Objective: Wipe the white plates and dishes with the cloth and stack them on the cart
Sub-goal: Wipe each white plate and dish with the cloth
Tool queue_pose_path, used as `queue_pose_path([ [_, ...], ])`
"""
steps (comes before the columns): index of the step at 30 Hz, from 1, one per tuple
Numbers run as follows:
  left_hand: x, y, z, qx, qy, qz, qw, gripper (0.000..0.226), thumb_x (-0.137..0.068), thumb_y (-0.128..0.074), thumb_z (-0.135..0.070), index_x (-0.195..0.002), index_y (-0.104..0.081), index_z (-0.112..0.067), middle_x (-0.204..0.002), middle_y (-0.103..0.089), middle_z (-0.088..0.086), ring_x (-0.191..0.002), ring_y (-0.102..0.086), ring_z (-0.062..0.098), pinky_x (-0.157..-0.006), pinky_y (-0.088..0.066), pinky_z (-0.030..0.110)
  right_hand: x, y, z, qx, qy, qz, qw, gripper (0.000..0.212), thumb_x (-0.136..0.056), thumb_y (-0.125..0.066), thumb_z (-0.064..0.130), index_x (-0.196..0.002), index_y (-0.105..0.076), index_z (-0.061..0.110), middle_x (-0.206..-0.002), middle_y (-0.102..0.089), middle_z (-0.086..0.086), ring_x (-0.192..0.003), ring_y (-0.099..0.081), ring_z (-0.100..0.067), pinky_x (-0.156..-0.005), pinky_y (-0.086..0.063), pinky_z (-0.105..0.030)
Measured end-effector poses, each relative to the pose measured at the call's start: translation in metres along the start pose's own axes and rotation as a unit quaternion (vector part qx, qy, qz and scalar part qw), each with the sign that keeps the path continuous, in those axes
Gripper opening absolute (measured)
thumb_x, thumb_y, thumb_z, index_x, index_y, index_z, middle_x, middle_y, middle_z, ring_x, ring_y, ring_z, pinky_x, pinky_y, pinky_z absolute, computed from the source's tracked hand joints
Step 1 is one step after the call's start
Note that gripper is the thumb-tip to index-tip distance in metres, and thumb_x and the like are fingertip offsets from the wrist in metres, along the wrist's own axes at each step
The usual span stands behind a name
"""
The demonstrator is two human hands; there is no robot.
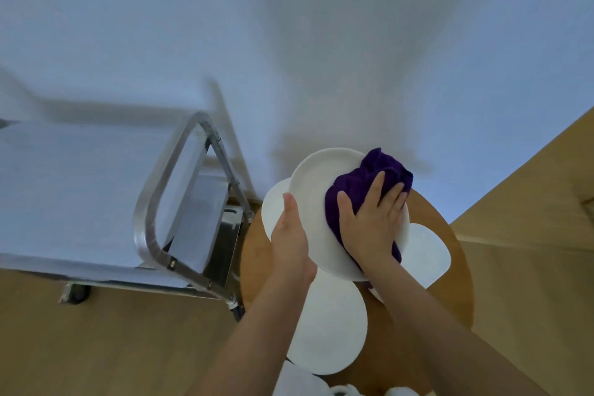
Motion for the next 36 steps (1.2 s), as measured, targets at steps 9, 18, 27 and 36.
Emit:
queue_pose_path([
  [9,0.01,-0.002,-0.002,-0.027,-0.017,0.001,0.999,0.045,-0.09,-0.039,-0.065,-0.115,-0.059,-0.033,-0.112,-0.067,0.004,-0.107,-0.061,0.029,-0.095,-0.051,0.051,0.004,0.0,0.038,0.009,0.159,0.013,0.987,0.07,-0.092,-0.03,0.054,-0.151,-0.01,0.02,-0.157,-0.006,-0.016,-0.145,-0.004,-0.031,-0.115,0.002,-0.038],
  [18,0.003,0.009,-0.016,0.059,-0.018,0.031,0.998,0.043,-0.089,-0.048,-0.062,-0.105,-0.069,-0.029,-0.095,-0.076,-0.001,-0.083,-0.074,0.017,-0.062,-0.059,0.035,0.045,-0.006,0.05,-0.069,0.286,0.145,0.945,0.062,-0.089,-0.019,0.041,-0.149,-0.015,0.027,-0.158,-0.008,0.004,-0.144,0.006,-0.008,-0.114,0.007,-0.023],
  [27,-0.008,0.016,-0.047,-0.056,-0.058,0.027,0.996,0.063,-0.084,-0.048,-0.068,-0.119,-0.061,-0.018,-0.11,-0.069,0.011,-0.104,-0.064,0.034,-0.091,-0.052,0.053,0.04,0.023,-0.016,0.057,0.414,0.226,0.88,0.059,-0.084,-0.029,0.042,-0.143,-0.022,0.037,-0.151,-0.002,0.017,-0.143,0.008,-0.006,-0.116,0.003,-0.026],
  [36,-0.006,0.014,-0.042,-0.102,-0.047,0.068,0.991,0.05,-0.087,-0.047,-0.066,-0.109,-0.063,-0.024,-0.096,-0.073,0.001,-0.09,-0.069,0.022,-0.06,-0.053,0.03,-0.004,0.049,-0.031,0.218,0.365,0.088,0.901,0.069,-0.081,-0.034,0.047,-0.137,-0.046,0.009,-0.148,-0.033,-0.018,-0.139,-0.018,-0.036,-0.112,-0.015,-0.051],
])
Point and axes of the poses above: each hand's wrist, its own x-axis away from the middle knuckle, its own y-axis out of the back of the hand, z = x × y, the point moved 3 cm from there along -x, towards the middle knuckle
